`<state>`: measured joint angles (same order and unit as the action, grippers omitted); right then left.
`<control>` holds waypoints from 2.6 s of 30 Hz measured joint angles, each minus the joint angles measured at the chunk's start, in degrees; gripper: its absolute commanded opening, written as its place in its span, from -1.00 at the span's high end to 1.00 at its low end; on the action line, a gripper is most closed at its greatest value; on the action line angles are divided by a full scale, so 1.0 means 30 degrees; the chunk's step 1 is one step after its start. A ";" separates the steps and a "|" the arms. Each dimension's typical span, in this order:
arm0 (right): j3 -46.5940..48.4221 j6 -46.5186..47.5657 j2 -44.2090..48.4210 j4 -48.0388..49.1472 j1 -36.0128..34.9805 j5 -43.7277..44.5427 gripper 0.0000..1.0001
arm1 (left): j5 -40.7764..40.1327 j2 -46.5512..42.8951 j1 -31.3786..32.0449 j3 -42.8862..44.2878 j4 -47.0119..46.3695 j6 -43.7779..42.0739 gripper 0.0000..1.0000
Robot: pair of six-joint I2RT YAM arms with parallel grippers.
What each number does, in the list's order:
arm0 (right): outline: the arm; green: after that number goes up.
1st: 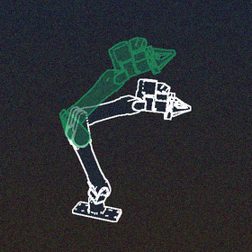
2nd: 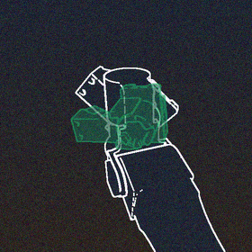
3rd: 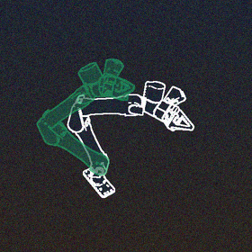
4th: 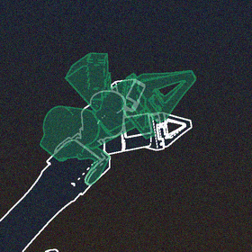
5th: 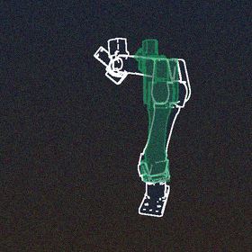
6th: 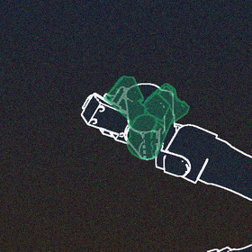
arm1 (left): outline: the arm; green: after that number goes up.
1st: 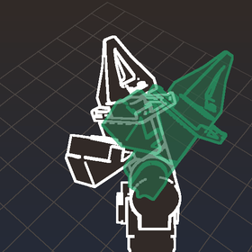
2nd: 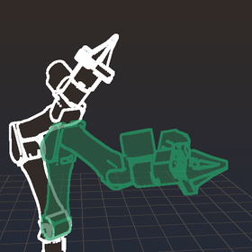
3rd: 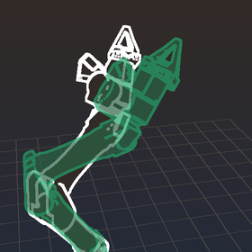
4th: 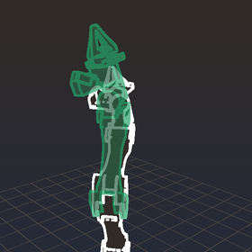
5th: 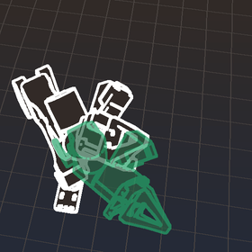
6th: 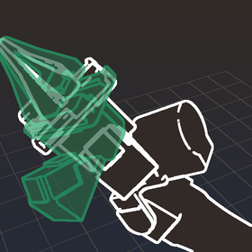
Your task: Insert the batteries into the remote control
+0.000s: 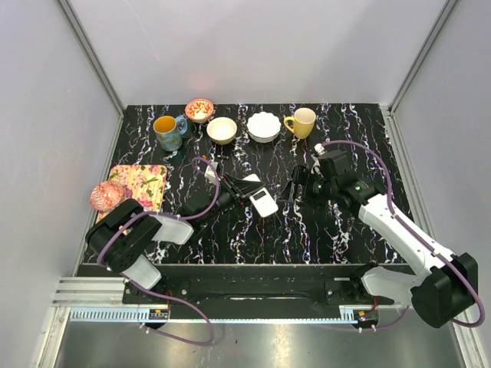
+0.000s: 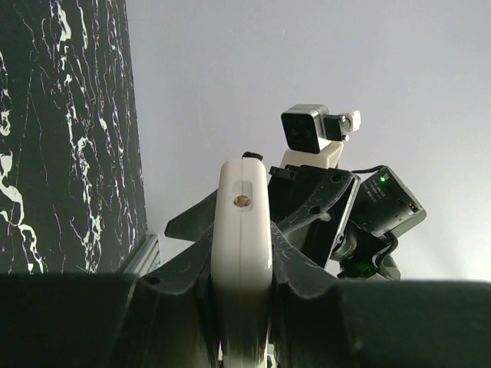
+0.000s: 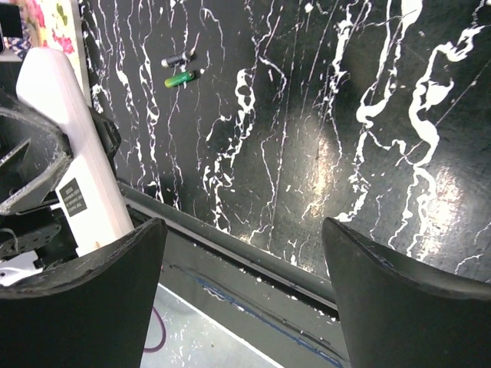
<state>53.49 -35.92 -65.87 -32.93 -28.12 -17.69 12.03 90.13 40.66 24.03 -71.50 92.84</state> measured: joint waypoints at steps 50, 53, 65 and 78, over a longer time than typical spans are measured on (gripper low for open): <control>-0.4867 -0.4881 0.0510 1.1329 0.1989 -1.1016 -0.51 | 0.3067 0.1042 -0.0780 0.2091 -0.0109 0.0036 1.00; -0.4707 -0.4801 0.0226 1.1402 0.1974 -1.1016 -0.40 | 0.3096 0.1209 -0.0721 0.2120 -0.0102 0.0073 1.00; -0.4350 -0.4605 -0.0503 1.1555 0.1472 -1.1198 -0.07 | 0.3344 0.1421 -0.0495 0.2455 -0.0109 0.0146 1.00; -0.4182 -0.4408 -0.0663 1.1438 0.1246 -1.1417 0.34 | 0.3366 0.1537 -0.0415 0.2463 -0.0066 0.0058 1.00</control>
<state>40.95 -49.15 -67.85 1.39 -24.38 -51.94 22.13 94.74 39.42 31.42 -71.70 93.01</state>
